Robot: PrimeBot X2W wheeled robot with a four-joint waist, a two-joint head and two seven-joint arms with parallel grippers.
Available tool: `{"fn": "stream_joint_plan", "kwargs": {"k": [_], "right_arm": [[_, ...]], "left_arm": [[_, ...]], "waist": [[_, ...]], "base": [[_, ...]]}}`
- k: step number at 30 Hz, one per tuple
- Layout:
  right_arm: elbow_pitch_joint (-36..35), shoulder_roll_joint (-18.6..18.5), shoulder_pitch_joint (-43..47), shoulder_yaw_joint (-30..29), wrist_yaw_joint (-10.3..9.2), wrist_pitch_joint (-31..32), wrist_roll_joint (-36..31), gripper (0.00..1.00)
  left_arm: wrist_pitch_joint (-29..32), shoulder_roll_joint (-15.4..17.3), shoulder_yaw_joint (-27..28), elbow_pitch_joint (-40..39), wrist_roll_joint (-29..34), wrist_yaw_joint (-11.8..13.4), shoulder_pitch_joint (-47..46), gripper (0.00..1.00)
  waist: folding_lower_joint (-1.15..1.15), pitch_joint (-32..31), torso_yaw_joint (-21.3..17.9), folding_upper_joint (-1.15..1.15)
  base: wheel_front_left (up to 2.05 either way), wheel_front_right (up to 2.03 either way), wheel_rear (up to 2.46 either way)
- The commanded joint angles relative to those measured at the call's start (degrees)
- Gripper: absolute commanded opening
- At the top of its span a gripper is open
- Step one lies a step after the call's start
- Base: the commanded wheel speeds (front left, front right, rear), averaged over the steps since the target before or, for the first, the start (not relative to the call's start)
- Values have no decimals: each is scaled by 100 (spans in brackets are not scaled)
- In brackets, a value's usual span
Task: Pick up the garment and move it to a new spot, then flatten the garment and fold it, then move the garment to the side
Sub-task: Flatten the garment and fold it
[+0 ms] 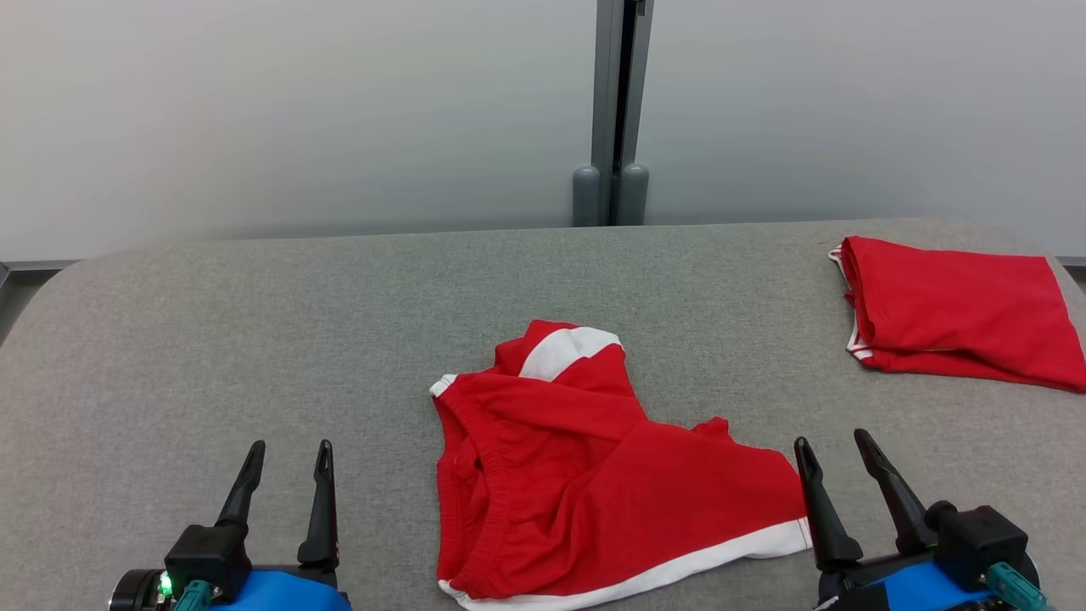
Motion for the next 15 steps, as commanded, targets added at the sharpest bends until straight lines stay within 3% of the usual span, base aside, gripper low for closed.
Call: {"fn": "stream_joint_plan", "kwargs": {"k": [1, 15], "right_arm": [[-99, 90, -90, -25, 2, -2, -55, 100], [74, 359, 104, -9, 2, -3, -366, 100]], "left_arm": [[-25, 20, -21, -20, 10, -8, 29, 100], [-24, 64, -80, -30, 90, -9, 144, 100]], "waist": [[0, -12, 38, 0], [0, -105, 265, 0]], "base": [[0, 0, 0], [0, 0, 0]]}}
